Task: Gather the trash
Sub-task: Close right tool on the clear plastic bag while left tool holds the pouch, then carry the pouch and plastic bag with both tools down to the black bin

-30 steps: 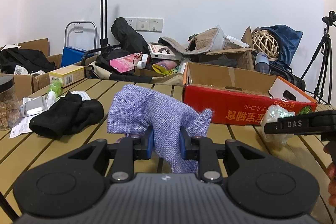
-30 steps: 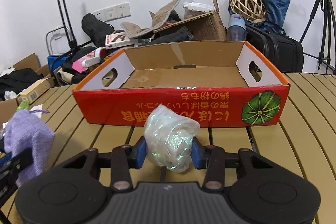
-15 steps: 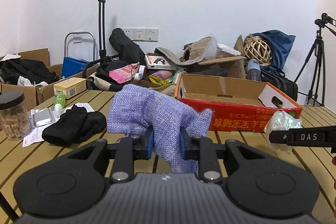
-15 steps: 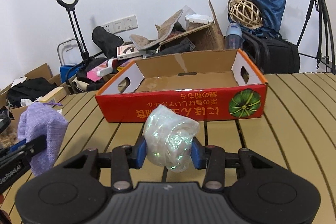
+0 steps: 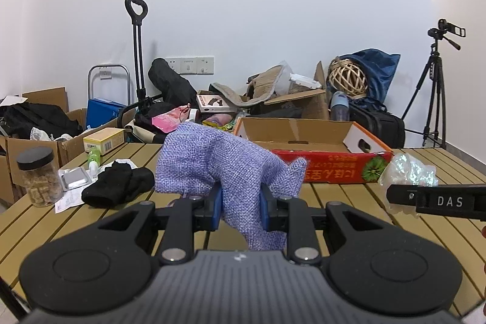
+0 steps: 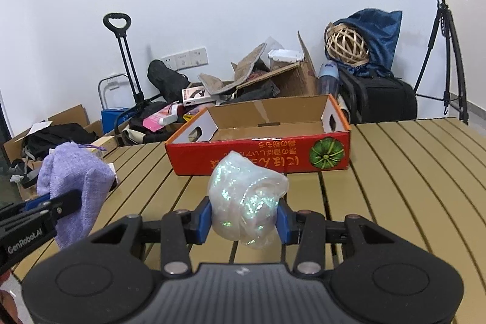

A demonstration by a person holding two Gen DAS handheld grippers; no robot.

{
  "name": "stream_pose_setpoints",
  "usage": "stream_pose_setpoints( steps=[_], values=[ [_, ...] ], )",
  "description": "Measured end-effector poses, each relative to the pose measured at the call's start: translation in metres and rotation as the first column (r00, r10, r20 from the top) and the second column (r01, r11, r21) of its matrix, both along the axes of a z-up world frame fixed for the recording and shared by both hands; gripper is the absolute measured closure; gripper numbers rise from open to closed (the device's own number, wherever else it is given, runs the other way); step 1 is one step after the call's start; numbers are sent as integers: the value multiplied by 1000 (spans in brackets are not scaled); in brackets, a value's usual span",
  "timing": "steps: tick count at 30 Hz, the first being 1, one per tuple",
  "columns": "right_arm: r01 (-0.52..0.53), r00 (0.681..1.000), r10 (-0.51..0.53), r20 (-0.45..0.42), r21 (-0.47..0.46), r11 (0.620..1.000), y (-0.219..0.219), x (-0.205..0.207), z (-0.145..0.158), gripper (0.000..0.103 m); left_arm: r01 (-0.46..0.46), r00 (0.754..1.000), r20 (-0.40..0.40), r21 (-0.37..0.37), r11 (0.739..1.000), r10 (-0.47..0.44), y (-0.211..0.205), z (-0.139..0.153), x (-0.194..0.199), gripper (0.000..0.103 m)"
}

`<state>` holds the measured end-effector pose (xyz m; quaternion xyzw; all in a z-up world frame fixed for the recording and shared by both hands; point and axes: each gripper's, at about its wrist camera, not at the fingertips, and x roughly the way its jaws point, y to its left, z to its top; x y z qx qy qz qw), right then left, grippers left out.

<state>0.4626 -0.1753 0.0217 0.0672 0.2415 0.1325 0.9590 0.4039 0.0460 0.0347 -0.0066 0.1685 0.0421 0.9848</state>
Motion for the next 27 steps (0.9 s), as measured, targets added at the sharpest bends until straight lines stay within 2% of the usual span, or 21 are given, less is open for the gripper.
stream_pose_setpoints(
  steps=[16, 27],
  values=[
    [-2, 997, 2, 78, -11, 1000, -33, -103, 23, 62, 36, 999, 31, 5, 999, -36, -25, 24, -87, 79],
    [-8, 996, 12, 94, -36, 999, -48, -166, 19, 62, 62, 998, 34, -12, 998, -61, -38, 23, -145, 79]
  ],
)
